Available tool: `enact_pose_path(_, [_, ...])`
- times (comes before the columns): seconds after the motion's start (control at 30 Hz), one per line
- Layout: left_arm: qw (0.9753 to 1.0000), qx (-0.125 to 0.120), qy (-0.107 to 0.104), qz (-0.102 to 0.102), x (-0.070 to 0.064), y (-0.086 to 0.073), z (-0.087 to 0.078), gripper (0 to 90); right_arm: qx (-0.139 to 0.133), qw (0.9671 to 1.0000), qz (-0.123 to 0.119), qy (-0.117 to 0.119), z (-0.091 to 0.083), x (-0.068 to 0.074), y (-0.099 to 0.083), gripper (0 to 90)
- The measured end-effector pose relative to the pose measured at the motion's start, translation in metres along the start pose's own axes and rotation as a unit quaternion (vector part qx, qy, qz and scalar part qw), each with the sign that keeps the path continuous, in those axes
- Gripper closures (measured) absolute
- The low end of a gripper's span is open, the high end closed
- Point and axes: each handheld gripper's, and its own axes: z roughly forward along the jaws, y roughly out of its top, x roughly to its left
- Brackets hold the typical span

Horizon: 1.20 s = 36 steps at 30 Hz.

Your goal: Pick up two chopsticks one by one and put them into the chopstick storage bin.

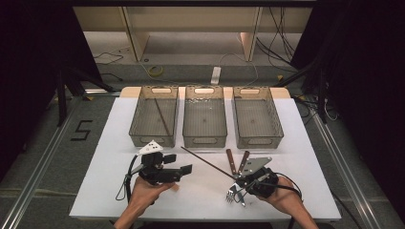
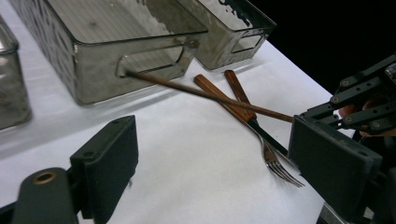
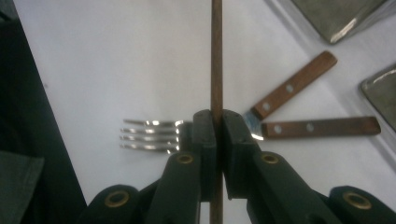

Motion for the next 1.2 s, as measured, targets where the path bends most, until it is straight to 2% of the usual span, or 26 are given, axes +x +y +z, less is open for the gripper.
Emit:
enact_pose_path(0.03, [1.0000, 0.000, 0.000, 0.000, 0.000, 0.000, 0.000, 15.7, -0.004, 1.0000, 0.002, -0.002, -0.001, 0.001, 0.002, 85.4])
enact_pose_path(0.1, [0.9998, -0.005, -0.009, -0.019, -0.001, -0.001, 0.001, 15.8, -0.017, 0.9998, 0.006, -0.009, -0.001, 0.003, 0.005, 85.4])
enact_pose_path(0.17, [0.9996, -0.005, -0.015, -0.023, -0.001, -0.001, 0.003, 15.8, -0.027, 0.9996, 0.007, -0.011, -0.002, 0.005, 0.007, 85.4])
enact_pose_path(0.3, [0.9991, -0.009, -0.019, -0.037, -0.003, -0.001, 0.007, 15.8, -0.032, 0.9994, 0.010, -0.011, 0.001, 0.008, 0.011, 85.4])
enact_pose_path(0.47, [0.9991, -0.009, -0.025, -0.032, -0.011, 0.001, 0.014, 16.0, -0.040, 0.9992, 0.008, -0.006, 0.003, 0.012, 0.015, 85.4])
enact_pose_path(0.5, [0.9988, -0.011, -0.034, -0.034, -0.014, 0.001, 0.018, 16.1, -0.044, 0.9990, 0.010, -0.008, 0.003, 0.012, 0.016, 85.4])
enact_pose_path(0.67, [0.9982, -0.006, -0.045, -0.039, -0.018, 0.000, 0.025, 17.8, -0.052, 0.9986, 0.007, -0.006, 0.003, 0.016, 0.019, 85.4])
enact_pose_path(0.7, [0.9973, -0.013, -0.052, -0.050, -0.019, 0.001, 0.026, 18.9, -0.055, 0.9984, 0.008, -0.007, 0.003, 0.017, 0.020, 85.4])
enact_pose_path(0.77, [0.9965, -0.019, -0.058, -0.057, -0.019, 0.001, 0.027, 21.9, -0.059, 0.9982, 0.006, -0.002, 0.003, 0.018, 0.021, 85.4])
enact_pose_path(0.93, [0.9951, -0.027, -0.061, -0.072, -0.016, 0.002, 0.029, 33.5, -0.068, 0.9977, 0.008, -0.001, 0.003, 0.021, 0.023, 85.4])
enact_pose_path(1.03, [0.9934, -0.031, -0.063, -0.090, -0.011, 0.002, 0.030, 41.4, -0.073, 0.9973, 0.007, 0.001, 0.003, 0.023, 0.025, 85.3])
enact_pose_path(1.13, [0.9927, -0.032, -0.066, -0.096, -0.009, 0.002, 0.030, 46.7, -0.072, 0.9974, 0.005, 0.001, 0.005, 0.023, 0.026, 85.3])
enact_pose_path(1.17, [0.9913, -0.036, -0.073, -0.103, -0.008, 0.003, 0.030, 48.8, -0.072, 0.9974, 0.005, 0.000, 0.005, 0.024, 0.026, 85.3])
enact_pose_path(1.2, [0.9913, -0.036, -0.073, -0.103, -0.008, 0.003, 0.030, 50.7, -0.073, 0.9973, 0.005, 0.000, 0.005, 0.024, 0.026, 85.4])
